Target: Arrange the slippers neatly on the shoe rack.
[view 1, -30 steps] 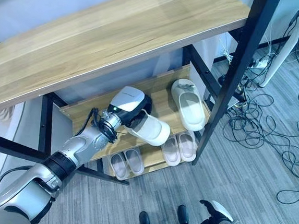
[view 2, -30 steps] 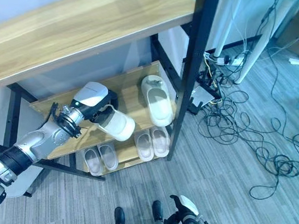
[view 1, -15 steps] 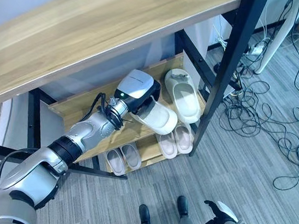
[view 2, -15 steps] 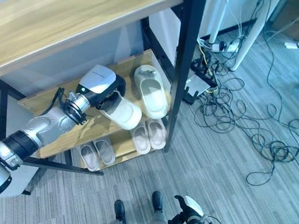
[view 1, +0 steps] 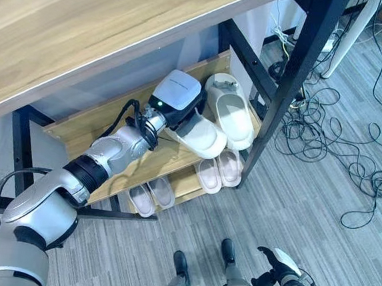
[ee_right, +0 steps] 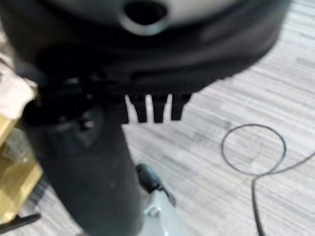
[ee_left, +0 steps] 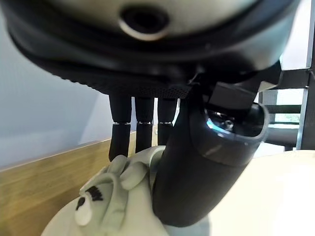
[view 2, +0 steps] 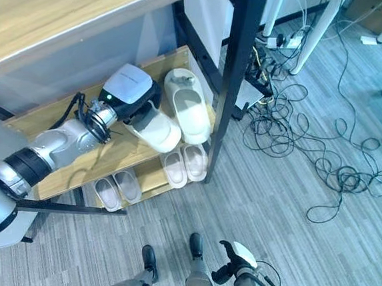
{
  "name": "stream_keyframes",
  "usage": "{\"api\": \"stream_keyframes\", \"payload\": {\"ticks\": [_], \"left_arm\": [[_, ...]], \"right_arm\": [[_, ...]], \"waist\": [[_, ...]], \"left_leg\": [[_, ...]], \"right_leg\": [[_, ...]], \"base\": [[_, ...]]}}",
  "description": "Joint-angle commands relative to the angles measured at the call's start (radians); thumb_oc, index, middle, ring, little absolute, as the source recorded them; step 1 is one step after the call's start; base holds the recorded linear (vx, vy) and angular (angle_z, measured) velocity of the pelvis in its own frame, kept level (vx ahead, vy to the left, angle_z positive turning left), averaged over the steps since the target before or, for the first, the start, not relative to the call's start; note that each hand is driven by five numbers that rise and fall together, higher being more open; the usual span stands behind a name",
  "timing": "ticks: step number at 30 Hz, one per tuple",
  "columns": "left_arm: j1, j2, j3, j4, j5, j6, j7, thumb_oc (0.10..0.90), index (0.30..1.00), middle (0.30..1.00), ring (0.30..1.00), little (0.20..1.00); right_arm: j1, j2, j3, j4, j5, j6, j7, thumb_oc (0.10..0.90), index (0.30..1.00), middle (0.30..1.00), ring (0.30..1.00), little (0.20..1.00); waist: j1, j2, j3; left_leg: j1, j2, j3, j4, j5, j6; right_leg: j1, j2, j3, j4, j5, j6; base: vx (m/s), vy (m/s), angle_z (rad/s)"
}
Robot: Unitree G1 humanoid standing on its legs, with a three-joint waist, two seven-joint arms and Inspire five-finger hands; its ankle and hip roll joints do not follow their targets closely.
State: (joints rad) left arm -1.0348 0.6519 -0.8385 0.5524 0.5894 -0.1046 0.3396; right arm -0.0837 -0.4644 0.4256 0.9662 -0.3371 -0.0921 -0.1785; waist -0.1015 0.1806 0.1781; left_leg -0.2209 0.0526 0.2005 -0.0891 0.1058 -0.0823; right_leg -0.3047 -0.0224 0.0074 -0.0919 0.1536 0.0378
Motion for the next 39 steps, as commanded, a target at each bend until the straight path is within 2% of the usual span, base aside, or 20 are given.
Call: {"api": "stream_keyframes", "payload": {"ticks": [1,2,15,28,39], "left_arm": [[-0.181,0.007,0.036,0.074,0.008,0.013,0.102,0.759,0.839,0.839,0.839,0.839],[-0.191,0.001,0.034,0.085,0.008,0.018,0.106,0.8,0.9,0.9,0.9,0.9],[-0.177,-0.021,0.027,0.06,0.005,0.0,0.085,0.8,0.9,0.9,0.9,0.9],[-0.084,-0.033,0.091,-0.017,-0.023,-0.011,0.079,0.8,0.9,0.9,0.9,0.9],[0.057,-0.066,0.199,-0.164,-0.05,-0.026,0.106,0.8,0.9,0.9,0.9,0.9]], "right_arm": [[0.033,-0.042,0.029,-0.055,0.035,-0.038,-0.025,0.8,0.9,0.9,0.9,0.9],[0.031,-0.041,0.027,-0.056,0.041,-0.04,-0.025,0.8,0.9,0.9,0.9,0.9],[0.038,-0.038,0.02,-0.071,0.051,-0.05,-0.028,0.8,0.9,0.9,0.9,0.9],[0.043,-0.019,0.019,-0.068,0.048,-0.044,-0.032,0.8,0.9,0.9,0.9,0.9],[0.029,0.004,0.025,-0.067,0.039,-0.038,-0.044,0.8,0.9,0.9,0.9,0.9]], "waist": [[-0.018,-0.04,-0.068],[-0.019,-0.039,-0.065],[-0.017,-0.034,-0.063],[0.0,-0.033,-0.062],[0.022,-0.039,-0.051]], "left_leg": [[-0.084,-0.064,-0.056,0.002,-0.004,0.023],[-0.088,-0.064,-0.057,0.002,-0.002,0.022],[-0.086,-0.068,-0.07,0.002,-0.005,0.022],[-0.077,-0.065,-0.079,0.002,-0.004,0.019],[-0.07,-0.06,-0.093,0.002,0.002,0.015]], "right_leg": [[-0.012,-0.081,-0.074,0.005,-0.081,0.108],[-0.016,-0.083,-0.073,0.005,-0.079,0.108],[-0.012,-0.084,-0.085,0.005,-0.082,0.105],[0.001,-0.081,-0.098,0.005,-0.089,0.101],[0.019,-0.072,-0.116,0.005,-0.099,0.092]], "base": [[0.0,0.0,0.0],[0.0,0.0,0.0],[0.0,0.0,0.02],[0.0,-0.009,0.02],[-0.01,-0.017,0.03]]}}
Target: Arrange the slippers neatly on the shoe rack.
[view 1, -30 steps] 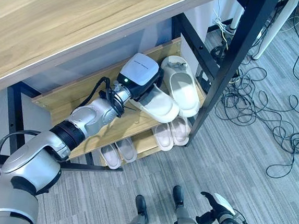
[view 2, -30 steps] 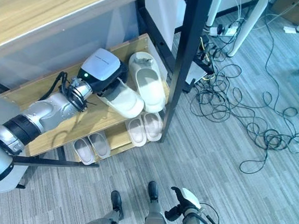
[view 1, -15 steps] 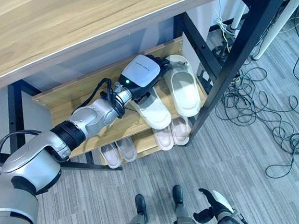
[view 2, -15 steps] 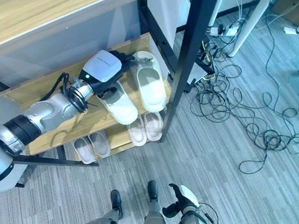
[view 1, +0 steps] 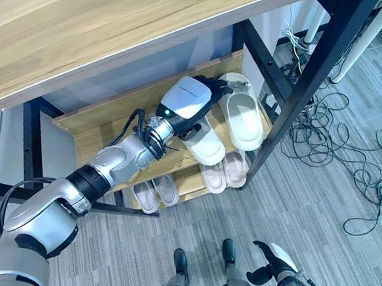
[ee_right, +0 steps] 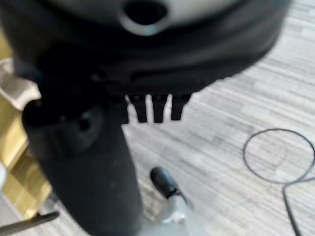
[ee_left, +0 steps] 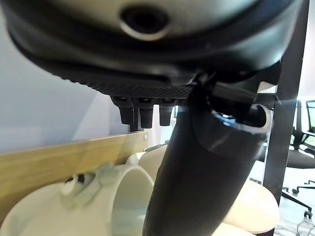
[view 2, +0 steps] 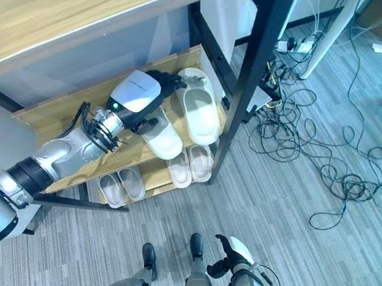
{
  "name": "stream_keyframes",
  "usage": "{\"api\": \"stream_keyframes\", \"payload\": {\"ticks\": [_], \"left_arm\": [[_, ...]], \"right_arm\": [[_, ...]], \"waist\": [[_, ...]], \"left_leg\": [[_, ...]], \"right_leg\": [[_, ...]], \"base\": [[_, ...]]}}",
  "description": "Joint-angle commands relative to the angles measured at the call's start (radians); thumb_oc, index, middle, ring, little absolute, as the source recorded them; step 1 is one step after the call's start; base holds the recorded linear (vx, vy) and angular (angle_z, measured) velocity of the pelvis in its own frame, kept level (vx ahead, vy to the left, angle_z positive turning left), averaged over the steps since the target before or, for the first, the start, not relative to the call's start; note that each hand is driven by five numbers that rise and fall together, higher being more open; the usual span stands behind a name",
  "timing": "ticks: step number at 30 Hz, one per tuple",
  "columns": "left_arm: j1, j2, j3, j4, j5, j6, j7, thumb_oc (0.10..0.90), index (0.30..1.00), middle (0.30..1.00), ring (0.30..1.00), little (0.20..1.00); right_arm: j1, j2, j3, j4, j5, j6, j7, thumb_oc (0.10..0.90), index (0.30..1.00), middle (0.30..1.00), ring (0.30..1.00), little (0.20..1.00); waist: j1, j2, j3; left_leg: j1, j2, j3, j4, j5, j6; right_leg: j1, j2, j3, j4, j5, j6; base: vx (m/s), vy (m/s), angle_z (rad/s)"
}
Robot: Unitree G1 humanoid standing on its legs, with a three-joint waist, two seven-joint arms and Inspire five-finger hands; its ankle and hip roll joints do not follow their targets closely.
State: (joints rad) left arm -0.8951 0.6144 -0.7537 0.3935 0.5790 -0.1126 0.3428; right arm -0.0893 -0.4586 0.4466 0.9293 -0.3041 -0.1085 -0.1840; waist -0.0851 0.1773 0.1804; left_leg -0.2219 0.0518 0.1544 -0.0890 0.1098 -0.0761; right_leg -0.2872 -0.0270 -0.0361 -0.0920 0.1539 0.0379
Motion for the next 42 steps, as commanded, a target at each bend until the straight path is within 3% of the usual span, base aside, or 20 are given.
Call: {"api": "stream_keyframes", "payload": {"ticks": [1,7,13,19,23,26,42], "left_arm": [[-0.073,-0.03,0.121,-0.017,-0.041,-0.019,0.103,0.8,0.9,0.9,0.9,0.9],[0.044,-0.059,0.215,-0.123,-0.09,-0.043,0.12,0.8,0.9,0.9,0.9,0.9],[0.264,-0.106,0.394,-0.323,-0.188,-0.089,0.167,0.8,0.9,0.9,0.9,0.9],[0.397,-0.153,0.47,-0.33,-0.324,-0.109,0.141,0.8,0.9,0.9,0.9,0.9],[0.449,-0.179,0.481,-0.316,-0.413,-0.123,0.112,0.8,0.9,0.9,0.9,0.9],[0.503,-0.25,0.461,-0.26,-0.605,-0.136,0.036,0.8,0.9,0.9,0.9,0.9],[0.421,-0.32,0.372,-0.153,-0.704,-0.12,0.02,0.8,0.9,0.9,0.9,0.9]], "right_arm": [[0.035,-0.001,0.005,-0.032,0.006,-0.022,-0.039,0.8,0.9,0.9,0.9,0.9],[0.033,0.016,0.013,-0.037,-0.006,-0.019,-0.045,0.8,0.9,0.9,0.9,0.9],[0.041,0.053,0.007,-0.025,-0.016,-0.01,-0.056,0.8,0.9,0.9,0.9,0.9],[0.048,0.064,0.003,-0.026,-0.023,-0.002,-0.06,0.8,0.9,0.9,0.9,0.9],[0.057,0.065,0.0,-0.03,-0.027,0.0,-0.058,0.8,0.9,0.9,0.9,0.9],[0.064,0.068,-0.003,-0.023,-0.036,0.012,-0.057,0.8,0.9,0.9,0.9,0.9],[0.066,0.057,0.007,-0.022,-0.056,0.029,-0.079,0.8,0.9,0.9,0.9,0.9]], "waist": [[0.007,-0.037,-0.054],[0.021,-0.043,-0.052],[0.049,-0.053,-0.051],[0.059,-0.061,-0.052],[0.06,-0.066,-0.057],[0.064,-0.075,-0.064],[0.051,-0.091,-0.063]], "left_leg": [[-0.068,-0.059,-0.049,0.002,-0.001,0.009],[-0.059,-0.057,-0.057,0.002,0.0,0.007],[-0.047,-0.053,-0.068,0.002,0.0,0.003],[-0.039,-0.049,-0.073,0.002,0.001,0.001],[-0.032,-0.047,-0.075,0.002,-0.001,0.001],[-0.027,-0.045,-0.081,0.002,-0.001,0.002],[-0.051,-0.042,-0.083,0.002,0.003,0.004]], "right_leg": [[0.003,-0.067,-0.073,0.005,-0.1,0.091],[0.015,-0.062,-0.079,0.005,-0.105,0.086],[0.03,-0.059,-0.092,0.005,-0.113,0.079],[0.044,-0.056,-0.102,0.005,-0.117,0.073],[0.052,-0.055,-0.107,0.005,-0.12,0.071],[0.061,-0.052,-0.119,0.005,-0.126,0.067],[0.036,-0.05,-0.118,0.005,-0.119,0.066]], "base": [[-0.01,-0.04,0.07],[0.0,-0.017,0.05],[0.0,-0.023,0.08],[0.0,-0.014,0.07],[0.01,-0.008,0.06],[0.01,-0.018,0.11],[0.0,0.0,0.02]]}}
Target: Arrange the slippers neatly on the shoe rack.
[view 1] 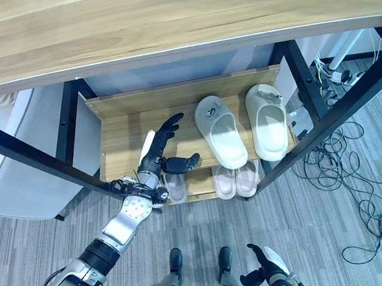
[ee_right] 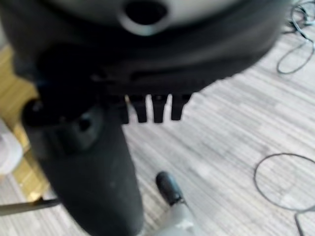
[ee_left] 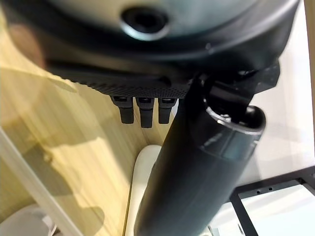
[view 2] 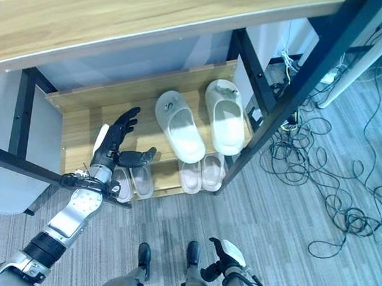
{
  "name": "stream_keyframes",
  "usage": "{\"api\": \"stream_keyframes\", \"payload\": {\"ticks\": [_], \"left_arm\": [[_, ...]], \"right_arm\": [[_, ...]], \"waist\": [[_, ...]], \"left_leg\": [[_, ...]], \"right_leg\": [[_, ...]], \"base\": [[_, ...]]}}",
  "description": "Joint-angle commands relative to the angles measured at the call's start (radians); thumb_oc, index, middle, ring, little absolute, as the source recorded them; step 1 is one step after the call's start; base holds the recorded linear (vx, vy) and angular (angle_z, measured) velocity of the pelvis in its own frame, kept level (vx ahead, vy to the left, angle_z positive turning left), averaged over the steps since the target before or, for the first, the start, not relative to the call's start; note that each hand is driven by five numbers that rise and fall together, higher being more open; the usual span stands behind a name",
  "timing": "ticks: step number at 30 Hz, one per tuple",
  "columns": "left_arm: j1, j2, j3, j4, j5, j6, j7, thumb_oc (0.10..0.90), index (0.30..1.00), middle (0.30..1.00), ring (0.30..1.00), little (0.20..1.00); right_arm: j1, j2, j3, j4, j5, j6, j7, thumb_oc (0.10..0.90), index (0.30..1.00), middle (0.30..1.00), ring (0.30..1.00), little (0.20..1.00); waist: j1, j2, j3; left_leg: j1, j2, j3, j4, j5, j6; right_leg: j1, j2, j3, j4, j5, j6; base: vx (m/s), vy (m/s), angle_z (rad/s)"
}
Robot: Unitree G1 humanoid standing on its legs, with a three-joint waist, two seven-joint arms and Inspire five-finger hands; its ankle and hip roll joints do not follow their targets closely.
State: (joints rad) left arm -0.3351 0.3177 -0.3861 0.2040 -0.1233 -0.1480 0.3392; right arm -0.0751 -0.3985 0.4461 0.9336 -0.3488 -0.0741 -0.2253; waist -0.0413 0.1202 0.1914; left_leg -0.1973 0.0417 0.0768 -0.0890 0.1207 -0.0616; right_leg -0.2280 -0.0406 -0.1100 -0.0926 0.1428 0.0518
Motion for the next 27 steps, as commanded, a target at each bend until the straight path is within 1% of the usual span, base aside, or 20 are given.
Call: {"api": "stream_keyframes", "payload": {"ticks": [1,14,27], "left_arm": [[-0.147,-0.027,-0.003,0.046,-0.002,-0.083,0.024,0.8,0.9,0.9,0.9,0.9],[-0.2,-0.031,-0.026,0.103,-0.005,-0.075,0.04,0.8,0.9,0.9,0.9,0.9],[-0.302,-0.028,-0.051,0.145,-0.001,-0.073,0.066,0.8,0.9,0.9,0.9,0.9]], "right_arm": [[0.052,-0.006,0.007,-0.027,-0.009,-0.005,-0.039,0.8,0.9,0.9,0.9,0.9],[0.053,-0.014,0.0,-0.038,0.004,-0.004,-0.048,0.8,0.9,0.9,0.9,0.9],[0.046,-0.022,0.005,-0.041,0.013,-0.008,-0.054,0.8,0.9,0.9,0.9,0.9]], "waist": [[0.005,-0.036,-0.072],[-0.006,-0.041,-0.063],[-0.023,-0.042,-0.06]], "left_leg": [[-0.078,-0.031,-0.004,0.002,-0.008,-0.01],[-0.104,-0.029,0.006,0.002,-0.005,-0.008],[-0.114,-0.028,0.015,0.002,-0.009,-0.008]], "right_leg": [[-0.028,-0.036,-0.042,0.005,-0.107,0.052],[-0.061,-0.035,-0.026,0.005,-0.095,0.054],[-0.078,-0.036,-0.015,0.005,-0.093,0.056]], "base": [[0.0,0.004,-0.03],[0.0,0.002,-0.03],[0.01,-0.001,-0.03]]}}
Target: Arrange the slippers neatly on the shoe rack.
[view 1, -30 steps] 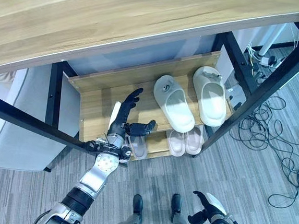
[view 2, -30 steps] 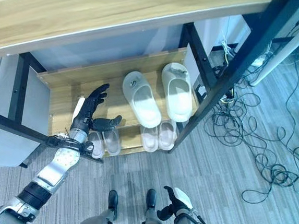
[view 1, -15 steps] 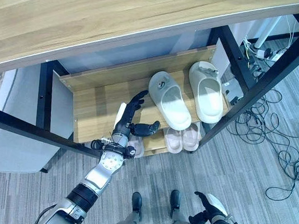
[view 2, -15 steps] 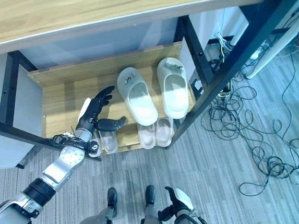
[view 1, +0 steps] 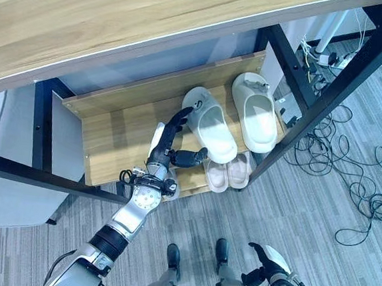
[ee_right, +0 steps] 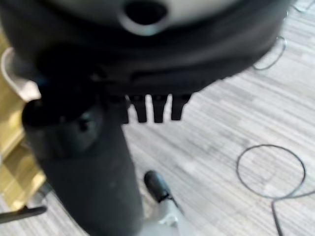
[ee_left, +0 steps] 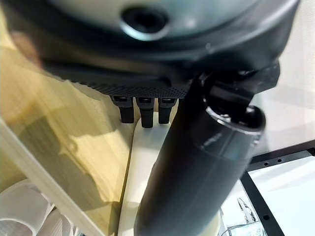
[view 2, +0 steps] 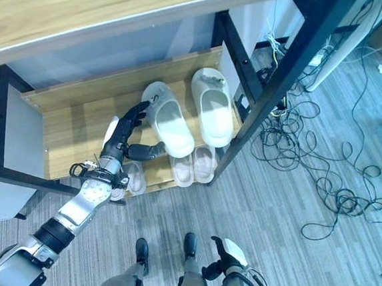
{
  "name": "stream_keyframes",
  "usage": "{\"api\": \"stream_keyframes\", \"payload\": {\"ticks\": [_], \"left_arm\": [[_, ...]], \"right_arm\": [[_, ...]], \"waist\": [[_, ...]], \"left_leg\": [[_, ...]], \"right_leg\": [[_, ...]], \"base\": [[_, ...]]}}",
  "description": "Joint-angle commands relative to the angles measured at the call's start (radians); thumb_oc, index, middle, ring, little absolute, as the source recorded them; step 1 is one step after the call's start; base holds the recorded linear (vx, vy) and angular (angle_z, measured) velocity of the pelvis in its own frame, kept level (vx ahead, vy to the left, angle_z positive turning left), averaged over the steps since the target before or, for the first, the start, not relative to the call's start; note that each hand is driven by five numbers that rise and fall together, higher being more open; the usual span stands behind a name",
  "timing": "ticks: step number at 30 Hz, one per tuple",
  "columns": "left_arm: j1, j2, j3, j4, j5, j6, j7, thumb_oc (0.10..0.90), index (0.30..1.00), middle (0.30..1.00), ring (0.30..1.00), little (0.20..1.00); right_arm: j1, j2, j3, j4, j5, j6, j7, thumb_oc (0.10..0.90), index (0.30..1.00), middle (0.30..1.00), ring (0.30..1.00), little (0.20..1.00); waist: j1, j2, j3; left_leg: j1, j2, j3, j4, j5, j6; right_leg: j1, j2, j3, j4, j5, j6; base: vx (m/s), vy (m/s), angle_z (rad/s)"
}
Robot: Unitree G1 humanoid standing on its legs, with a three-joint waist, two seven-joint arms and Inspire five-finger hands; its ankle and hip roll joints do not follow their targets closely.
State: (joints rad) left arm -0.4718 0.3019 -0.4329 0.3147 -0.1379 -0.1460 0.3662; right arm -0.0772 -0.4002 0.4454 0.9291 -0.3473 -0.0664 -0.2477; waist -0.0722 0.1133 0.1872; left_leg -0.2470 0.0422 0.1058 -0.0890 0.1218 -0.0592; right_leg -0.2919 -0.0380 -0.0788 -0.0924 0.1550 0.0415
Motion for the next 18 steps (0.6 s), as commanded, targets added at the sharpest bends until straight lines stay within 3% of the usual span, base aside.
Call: {"api": "stream_keyframes", "payload": {"ticks": [1,18], "left_arm": [[-0.172,-0.013,-0.006,0.036,0.015,-0.075,0.04,0.8,0.9,0.9,0.9,0.9],[-0.284,-0.024,-0.047,0.073,0.035,-0.074,0.056,0.8,0.9,0.9,0.9,0.9]], "right_arm": [[0.048,-0.02,0.006,-0.037,0.012,-0.016,-0.033,0.8,0.9,0.9,0.9,0.9],[0.047,-0.03,0.021,-0.039,0.017,-0.027,-0.035,0.8,0.9,0.9,0.9,0.9]], "waist": [[0.007,-0.034,-0.056],[-0.013,-0.036,-0.053]], "left_leg": [[-0.063,-0.028,-0.012,0.002,-0.01,-0.011],[-0.065,-0.029,-0.008,0.002,-0.016,-0.009]], "right_leg": [[-0.015,-0.039,-0.046,0.005,-0.104,0.066],[-0.025,-0.038,-0.039,0.005,-0.101,0.067]], "base": [[0.0,0.0,0.0],[0.0,0.0,0.0]]}}
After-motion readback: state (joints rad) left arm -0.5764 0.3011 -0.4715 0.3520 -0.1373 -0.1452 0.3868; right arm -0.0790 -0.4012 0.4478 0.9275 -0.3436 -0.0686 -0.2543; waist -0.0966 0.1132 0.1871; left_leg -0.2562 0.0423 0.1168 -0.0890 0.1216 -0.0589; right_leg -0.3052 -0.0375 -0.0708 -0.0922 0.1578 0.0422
